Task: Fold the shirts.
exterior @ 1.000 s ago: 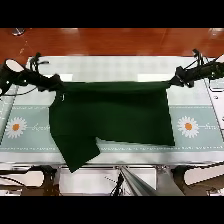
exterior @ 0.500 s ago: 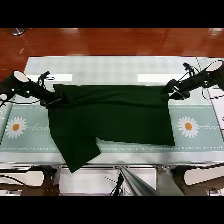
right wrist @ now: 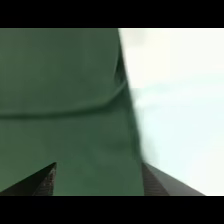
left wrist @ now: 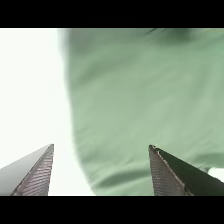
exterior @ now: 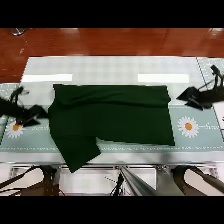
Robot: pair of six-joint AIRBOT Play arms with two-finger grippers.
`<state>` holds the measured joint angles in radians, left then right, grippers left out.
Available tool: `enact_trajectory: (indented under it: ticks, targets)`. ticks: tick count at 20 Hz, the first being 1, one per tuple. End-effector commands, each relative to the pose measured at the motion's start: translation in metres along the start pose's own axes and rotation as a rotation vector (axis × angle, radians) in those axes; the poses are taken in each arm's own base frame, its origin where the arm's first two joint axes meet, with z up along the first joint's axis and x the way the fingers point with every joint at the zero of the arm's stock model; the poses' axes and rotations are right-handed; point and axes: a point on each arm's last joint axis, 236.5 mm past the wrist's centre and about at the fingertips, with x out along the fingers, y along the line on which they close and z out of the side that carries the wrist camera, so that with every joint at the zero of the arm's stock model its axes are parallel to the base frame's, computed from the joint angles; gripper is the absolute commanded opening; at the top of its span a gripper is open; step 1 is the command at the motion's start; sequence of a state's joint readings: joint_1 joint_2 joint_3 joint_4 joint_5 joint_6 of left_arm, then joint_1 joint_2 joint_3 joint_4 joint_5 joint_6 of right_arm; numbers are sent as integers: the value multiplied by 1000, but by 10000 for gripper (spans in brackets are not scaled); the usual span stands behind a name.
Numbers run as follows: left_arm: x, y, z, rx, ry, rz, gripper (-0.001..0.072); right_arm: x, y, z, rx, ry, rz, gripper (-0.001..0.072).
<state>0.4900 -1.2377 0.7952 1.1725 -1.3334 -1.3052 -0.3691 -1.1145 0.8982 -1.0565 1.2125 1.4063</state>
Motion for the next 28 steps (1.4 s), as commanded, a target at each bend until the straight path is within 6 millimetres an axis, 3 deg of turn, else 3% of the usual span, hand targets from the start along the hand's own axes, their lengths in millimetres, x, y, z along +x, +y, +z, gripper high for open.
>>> enact_trajectory:
  ticks: [1, 3, 7, 14, 17, 19, 21, 23, 24, 26, 28]
  targets:
    - [14, 14, -34, -198, -25, -124, 708, 10, 9, -53, 48, -82, 77, 618]
    - [25, 3, -51, -209, 26, -185, 708, 19, 20, -77, 79, -66, 145, 618]
    - [46, -13, -80, -135, 131, -184, 707, 28, 24, -97, 100, -50, 186, 618]
    - [77, -43, -108, -3, 211, -196, 706, 25, 32, -87, 127, -87, 225, 618]
    - [75, -63, -118, 44, 248, -263, 676, 13, 15, -73, 128, -120, 144, 618]
    - [75, -64, -119, 45, 254, -265, 10, -3, -24, -71, 204, -115, 15, 618]
    - [74, -68, -117, 40, 242, -281, 18, -16, -67, -88, 269, -62, -103, 618]
    - [71, -78, -110, 38, 210, -319, 18, -18, -99, -124, 357, 45, -231, 618]
    - [69, -84, -107, 43, 192, -348, 18, -11, -100, -141, 389, 100, -239, 618]
    - [65, -93, -102, 46, 167, -386, 18, 7, -84, -168, 365, 203, -181, 618]
    - [64, -97, -99, 44, 154, -402, 18, 17, -70, -177, 332, 240, -129, 618]
